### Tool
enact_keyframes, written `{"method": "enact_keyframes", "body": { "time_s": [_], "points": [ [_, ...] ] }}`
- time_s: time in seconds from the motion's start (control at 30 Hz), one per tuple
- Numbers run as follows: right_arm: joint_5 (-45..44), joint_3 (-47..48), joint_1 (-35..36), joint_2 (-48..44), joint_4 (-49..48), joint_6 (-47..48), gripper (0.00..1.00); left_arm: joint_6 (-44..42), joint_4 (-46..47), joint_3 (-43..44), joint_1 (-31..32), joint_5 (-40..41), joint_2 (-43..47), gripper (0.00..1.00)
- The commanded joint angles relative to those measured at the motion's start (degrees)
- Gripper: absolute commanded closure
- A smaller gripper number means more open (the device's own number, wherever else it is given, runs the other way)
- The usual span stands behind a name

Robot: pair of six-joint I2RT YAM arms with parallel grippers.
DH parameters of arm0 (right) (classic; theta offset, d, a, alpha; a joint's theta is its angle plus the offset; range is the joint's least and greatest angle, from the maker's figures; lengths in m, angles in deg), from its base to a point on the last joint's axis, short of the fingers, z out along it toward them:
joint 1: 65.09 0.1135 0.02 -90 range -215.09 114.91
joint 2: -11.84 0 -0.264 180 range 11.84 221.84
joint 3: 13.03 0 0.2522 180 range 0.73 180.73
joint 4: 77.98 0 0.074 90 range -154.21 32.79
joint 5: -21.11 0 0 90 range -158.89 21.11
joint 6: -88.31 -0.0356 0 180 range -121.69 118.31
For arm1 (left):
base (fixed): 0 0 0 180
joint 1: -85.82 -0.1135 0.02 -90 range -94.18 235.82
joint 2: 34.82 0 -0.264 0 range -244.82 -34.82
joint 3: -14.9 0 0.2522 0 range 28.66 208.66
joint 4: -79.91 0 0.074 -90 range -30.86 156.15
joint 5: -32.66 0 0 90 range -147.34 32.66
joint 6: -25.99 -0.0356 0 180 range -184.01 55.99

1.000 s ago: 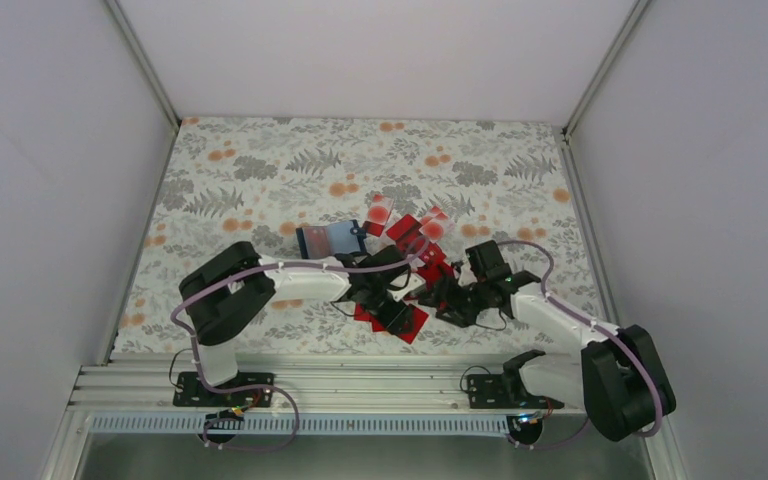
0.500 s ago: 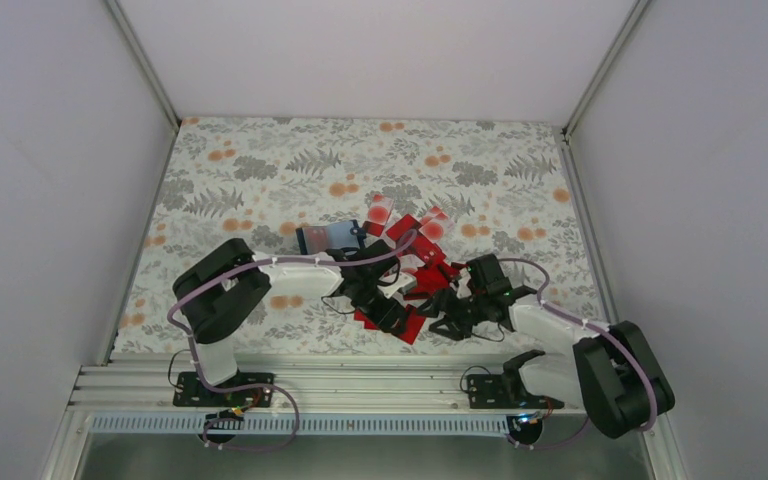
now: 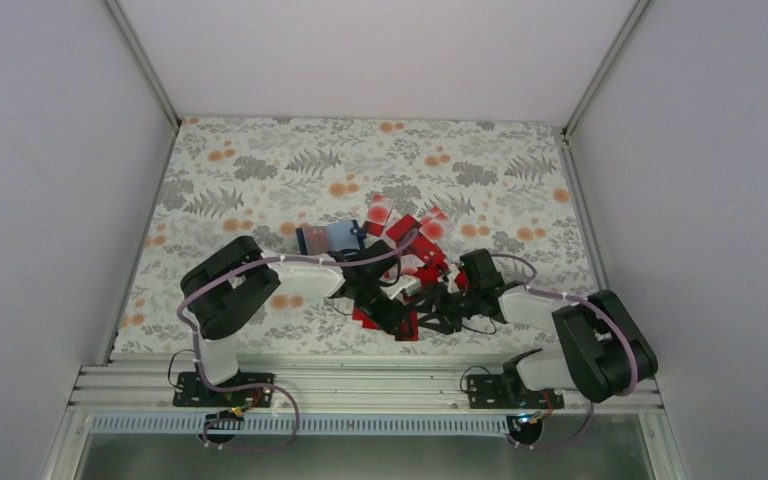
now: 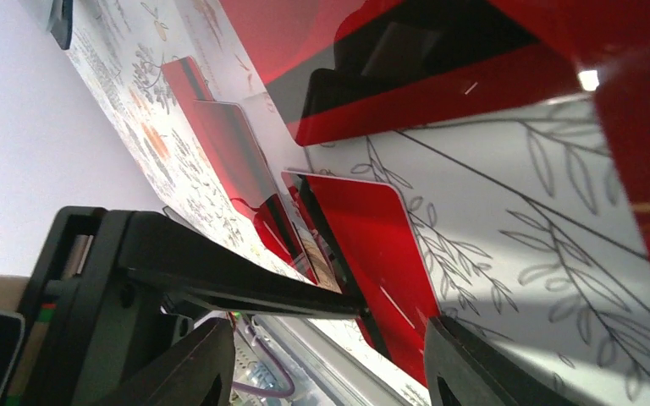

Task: Put the credit cards into the card holder

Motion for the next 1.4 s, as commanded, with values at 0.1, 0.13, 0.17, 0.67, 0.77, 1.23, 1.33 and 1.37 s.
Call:
{"method": "enact_keyframes", "body": {
  "time_s": [0.1, 0.13, 0.17, 0.67, 0.77, 1.23, 1.33, 1.37],
  "points": [
    [-2.99, 0.94, 0.55, 2.3, 0.01, 4.19, 0.43, 1.45, 2.69, -1.8, -1.42, -1.91, 0.07, 0.46],
    [-3.15, 1.35, 0.55, 2.1, 0.57, 4.55, 0.43, 1.51, 2.75, -1.77, -1.87, -1.91, 0.55, 0.46],
    [-3.46, 1.82, 0.53, 2.04, 1.34, 4.95, 0.43, 1.52, 2.52, -1.7, -2.2, -1.94, 1.02, 0.46],
    [-21.43, 11.83, -3.1, -7.77, 21.51, 6.81, 0.45, -7.54, -11.9, 10.64, -6.51, 12.12, 1.98, 0.42],
    [-27.09, 13.42, -4.67, -9.21, 25.59, 6.33, 0.43, -8.75, -13.26, 14.87, -6.52, 14.65, -1.21, 0.41],
    [-24.25, 8.3, -19.51, -15.26, 30.13, 4.34, 0.36, -10.71, -18.72, 40.84, -4.18, 7.87, -18.95, 0.47],
    [-23.05, 6.34, -19.78, -15.16, 29.01, 3.65, 0.36, -12.81, -23.12, 45.78, -2.55, 7.44, -22.68, 0.47],
    [-22.74, 5.73, -19.88, -14.79, 28.73, 3.65, 0.36, -13.27, -24.36, 46.83, -2.16, 7.25, -23.69, 0.47]
  ]
}}
